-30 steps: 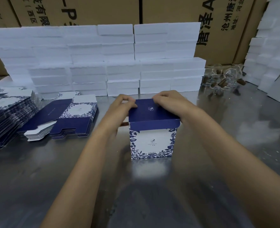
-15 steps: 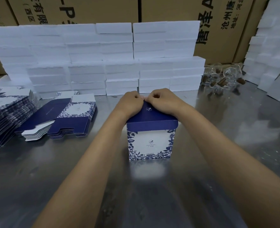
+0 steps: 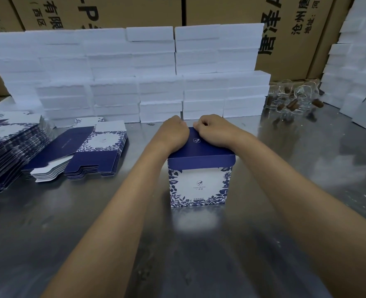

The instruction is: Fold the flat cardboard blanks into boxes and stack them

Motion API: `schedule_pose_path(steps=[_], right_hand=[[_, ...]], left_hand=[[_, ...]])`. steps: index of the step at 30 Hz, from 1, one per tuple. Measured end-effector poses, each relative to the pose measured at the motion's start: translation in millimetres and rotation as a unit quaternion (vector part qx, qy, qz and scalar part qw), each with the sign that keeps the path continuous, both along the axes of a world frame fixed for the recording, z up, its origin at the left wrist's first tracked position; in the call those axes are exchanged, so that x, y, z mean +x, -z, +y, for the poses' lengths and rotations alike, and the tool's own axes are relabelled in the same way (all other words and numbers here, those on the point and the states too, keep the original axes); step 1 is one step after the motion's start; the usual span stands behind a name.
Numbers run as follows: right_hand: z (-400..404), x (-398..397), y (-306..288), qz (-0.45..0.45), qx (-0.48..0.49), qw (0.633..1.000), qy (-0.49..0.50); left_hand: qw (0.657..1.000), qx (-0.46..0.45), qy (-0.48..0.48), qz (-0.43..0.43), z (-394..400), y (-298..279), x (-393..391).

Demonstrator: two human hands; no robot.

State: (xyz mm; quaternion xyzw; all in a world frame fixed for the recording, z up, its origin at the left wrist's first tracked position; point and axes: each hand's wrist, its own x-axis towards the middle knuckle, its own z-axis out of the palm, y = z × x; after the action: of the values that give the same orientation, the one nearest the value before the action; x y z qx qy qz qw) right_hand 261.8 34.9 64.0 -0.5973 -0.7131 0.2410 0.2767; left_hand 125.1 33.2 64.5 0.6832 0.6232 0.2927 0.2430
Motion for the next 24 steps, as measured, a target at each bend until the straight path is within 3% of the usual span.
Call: schedule_pose_path(steps=[8,18,21,24], right_hand=[[-3.2,-0.8,-1.7,-0.049,0.008,0.999,-0.008],[-7.5,-1.9,-1.8,-0.027,-0.004,0.999,0.018],[-16.4,-4.8,-4.2,-0.070,0.105,0.990,0.065],[-29.8,-4.2,-10.4,-0.077,0.271,0.953,0.116]], left_hand=[[0.999,0.020,0.041,0.015,5.6,3.2,-2.3],[0.998,0.012,0.027,-0.056,4.2,4.8,-2.7],[0.989,0.005,0.001,-0.150,-2.5,2.9,-2.8],[0.980,0.089,-0.052,-0.169,-14.2,1.2,-13.1]])
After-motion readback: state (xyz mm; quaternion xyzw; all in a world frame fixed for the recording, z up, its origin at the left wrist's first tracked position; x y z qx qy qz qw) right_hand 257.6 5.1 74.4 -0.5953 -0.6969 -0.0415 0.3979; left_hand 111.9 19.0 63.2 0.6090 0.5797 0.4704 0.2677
